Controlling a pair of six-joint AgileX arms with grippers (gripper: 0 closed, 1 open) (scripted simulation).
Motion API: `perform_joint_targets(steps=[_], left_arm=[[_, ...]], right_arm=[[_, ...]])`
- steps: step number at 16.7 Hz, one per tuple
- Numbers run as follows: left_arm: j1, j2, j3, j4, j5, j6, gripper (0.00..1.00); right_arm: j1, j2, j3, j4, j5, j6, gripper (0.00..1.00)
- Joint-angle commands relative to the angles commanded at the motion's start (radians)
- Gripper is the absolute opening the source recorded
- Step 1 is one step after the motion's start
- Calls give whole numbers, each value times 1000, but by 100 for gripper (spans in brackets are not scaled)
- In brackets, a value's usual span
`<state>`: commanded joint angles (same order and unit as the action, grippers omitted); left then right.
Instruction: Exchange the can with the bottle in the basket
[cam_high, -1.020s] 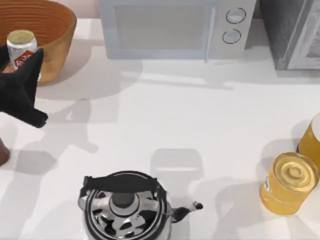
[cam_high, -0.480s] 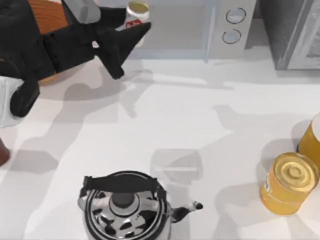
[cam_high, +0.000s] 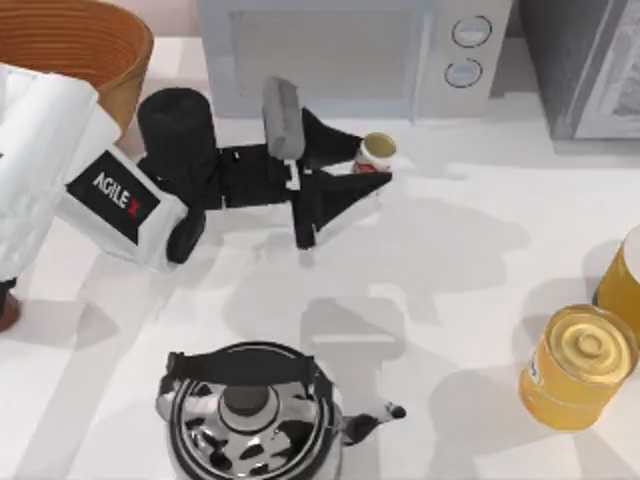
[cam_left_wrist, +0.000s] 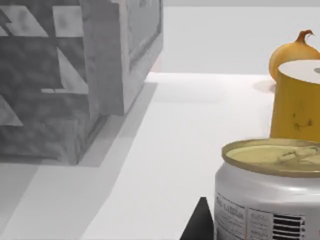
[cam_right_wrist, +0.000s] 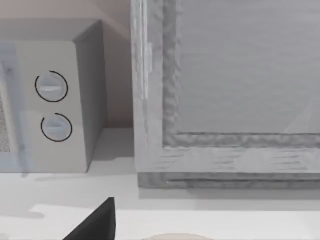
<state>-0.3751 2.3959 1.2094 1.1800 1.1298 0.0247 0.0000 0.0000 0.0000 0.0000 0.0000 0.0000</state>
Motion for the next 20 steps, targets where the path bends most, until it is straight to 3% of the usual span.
perform_joint_targets(steps=[4, 11, 20], left_arm=[[-24, 168, 79, 76, 77, -1, 0], [-28, 191, 89, 87, 87, -1, 0], [-28, 191, 89, 87, 87, -1, 68]], right_arm=[[0, 0, 0, 0, 0, 0, 100], [0, 0, 0, 0, 0, 0, 100], [0, 0, 0, 0, 0, 0, 100]])
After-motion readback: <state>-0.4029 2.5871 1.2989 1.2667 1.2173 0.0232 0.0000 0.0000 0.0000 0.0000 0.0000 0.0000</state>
